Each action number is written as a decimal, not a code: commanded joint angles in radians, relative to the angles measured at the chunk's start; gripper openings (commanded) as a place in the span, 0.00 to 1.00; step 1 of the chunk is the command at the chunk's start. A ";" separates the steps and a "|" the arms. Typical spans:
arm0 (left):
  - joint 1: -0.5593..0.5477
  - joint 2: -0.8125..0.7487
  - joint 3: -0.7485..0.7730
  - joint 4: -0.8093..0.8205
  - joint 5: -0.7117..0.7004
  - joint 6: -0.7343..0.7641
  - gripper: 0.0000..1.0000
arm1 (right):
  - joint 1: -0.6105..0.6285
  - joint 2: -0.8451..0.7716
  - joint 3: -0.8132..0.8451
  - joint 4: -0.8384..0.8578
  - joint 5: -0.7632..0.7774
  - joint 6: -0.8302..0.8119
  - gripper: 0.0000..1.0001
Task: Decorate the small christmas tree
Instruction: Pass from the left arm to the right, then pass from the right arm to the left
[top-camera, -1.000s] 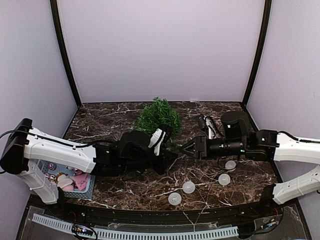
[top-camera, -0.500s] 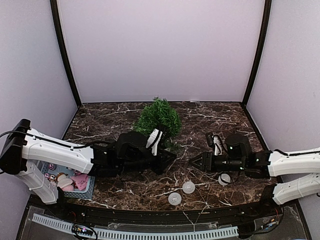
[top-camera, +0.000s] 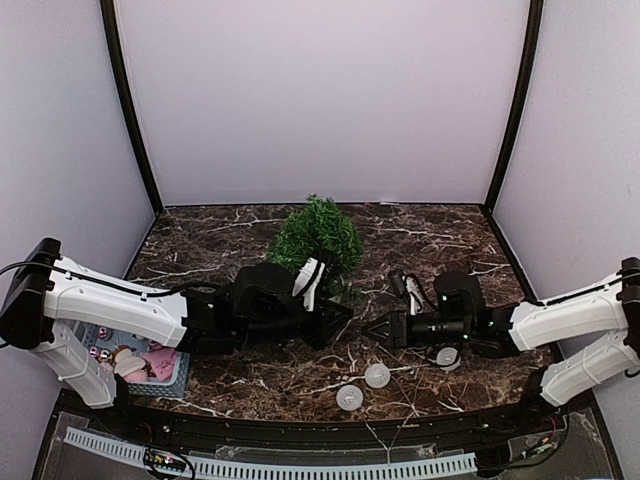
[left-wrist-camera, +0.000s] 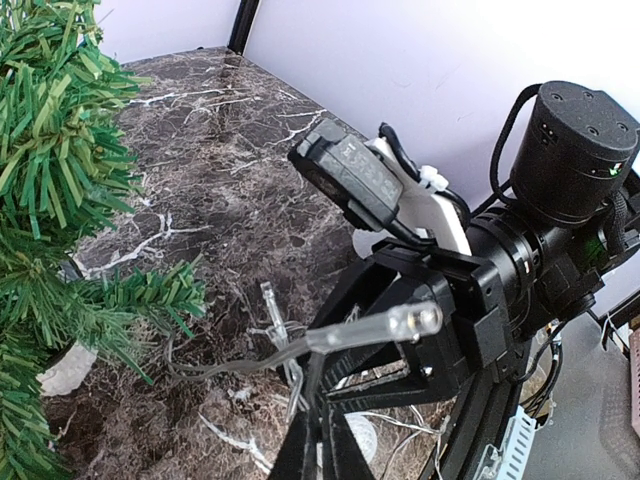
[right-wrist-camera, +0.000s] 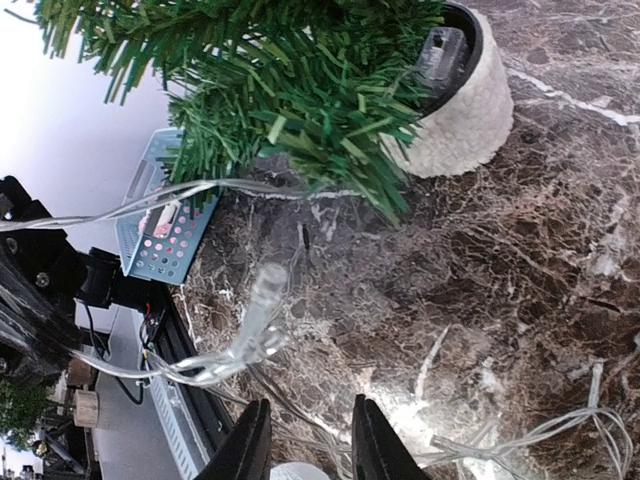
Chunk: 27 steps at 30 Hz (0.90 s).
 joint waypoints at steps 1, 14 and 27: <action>-0.003 -0.038 0.011 0.000 0.001 -0.013 0.00 | -0.001 0.020 0.002 0.164 -0.056 -0.007 0.18; 0.035 -0.116 -0.091 -0.052 -0.049 -0.153 0.00 | -0.040 -0.260 0.085 -0.401 0.412 0.057 0.00; 0.052 -0.083 -0.048 0.014 0.125 -0.067 0.23 | -0.047 -0.353 0.181 -0.550 0.423 0.020 0.00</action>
